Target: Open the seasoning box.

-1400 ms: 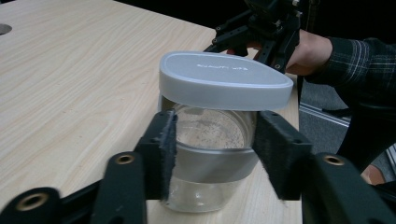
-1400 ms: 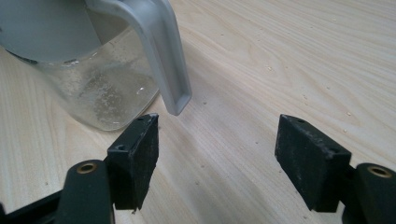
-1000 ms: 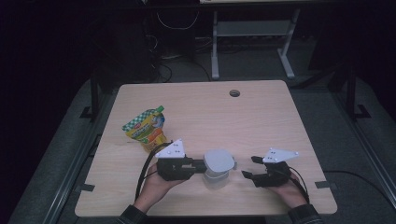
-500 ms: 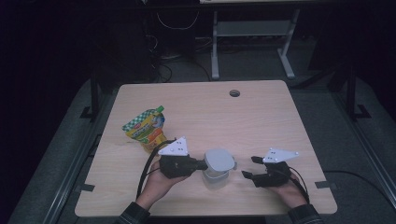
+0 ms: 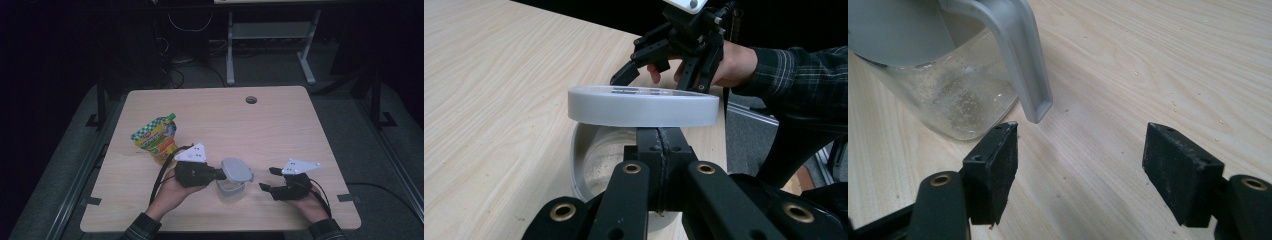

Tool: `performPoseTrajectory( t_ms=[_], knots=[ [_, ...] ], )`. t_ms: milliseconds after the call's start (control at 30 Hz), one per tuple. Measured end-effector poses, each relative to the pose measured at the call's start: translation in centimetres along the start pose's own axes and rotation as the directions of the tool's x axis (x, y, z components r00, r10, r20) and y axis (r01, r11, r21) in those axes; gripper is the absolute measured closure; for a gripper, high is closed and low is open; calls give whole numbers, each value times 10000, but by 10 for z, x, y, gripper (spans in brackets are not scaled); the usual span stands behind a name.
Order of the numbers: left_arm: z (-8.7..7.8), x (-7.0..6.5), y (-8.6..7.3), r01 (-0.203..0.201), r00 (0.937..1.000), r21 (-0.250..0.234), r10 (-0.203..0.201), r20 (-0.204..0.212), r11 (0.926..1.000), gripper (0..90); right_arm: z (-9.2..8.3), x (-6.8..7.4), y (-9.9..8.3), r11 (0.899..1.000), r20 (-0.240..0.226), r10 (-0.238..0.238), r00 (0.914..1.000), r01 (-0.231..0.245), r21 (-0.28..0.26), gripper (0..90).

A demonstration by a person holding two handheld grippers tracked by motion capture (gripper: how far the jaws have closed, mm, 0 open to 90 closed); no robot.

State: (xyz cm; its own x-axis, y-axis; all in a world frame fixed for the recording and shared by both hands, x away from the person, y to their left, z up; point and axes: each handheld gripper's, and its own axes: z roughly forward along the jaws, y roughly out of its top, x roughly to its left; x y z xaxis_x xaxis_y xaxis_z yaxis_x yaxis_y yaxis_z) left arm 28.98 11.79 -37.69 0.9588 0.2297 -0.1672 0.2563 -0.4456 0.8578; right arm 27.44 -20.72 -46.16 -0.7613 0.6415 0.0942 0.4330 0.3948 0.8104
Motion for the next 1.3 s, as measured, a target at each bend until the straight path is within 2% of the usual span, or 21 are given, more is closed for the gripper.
performPoseTrajectory(
  t_ms=[533,1300],
  knots=[
    [2,3,17,-208,9997,-459,215,146,9987,899,0,0,0,10000,4,1,10000,-1,-24,299],
    [19,11,38,-519,9979,-654,542,345,9965,899,-4,-1,-4,10000,85,54,9999,-54,-62,299]
  ],
)
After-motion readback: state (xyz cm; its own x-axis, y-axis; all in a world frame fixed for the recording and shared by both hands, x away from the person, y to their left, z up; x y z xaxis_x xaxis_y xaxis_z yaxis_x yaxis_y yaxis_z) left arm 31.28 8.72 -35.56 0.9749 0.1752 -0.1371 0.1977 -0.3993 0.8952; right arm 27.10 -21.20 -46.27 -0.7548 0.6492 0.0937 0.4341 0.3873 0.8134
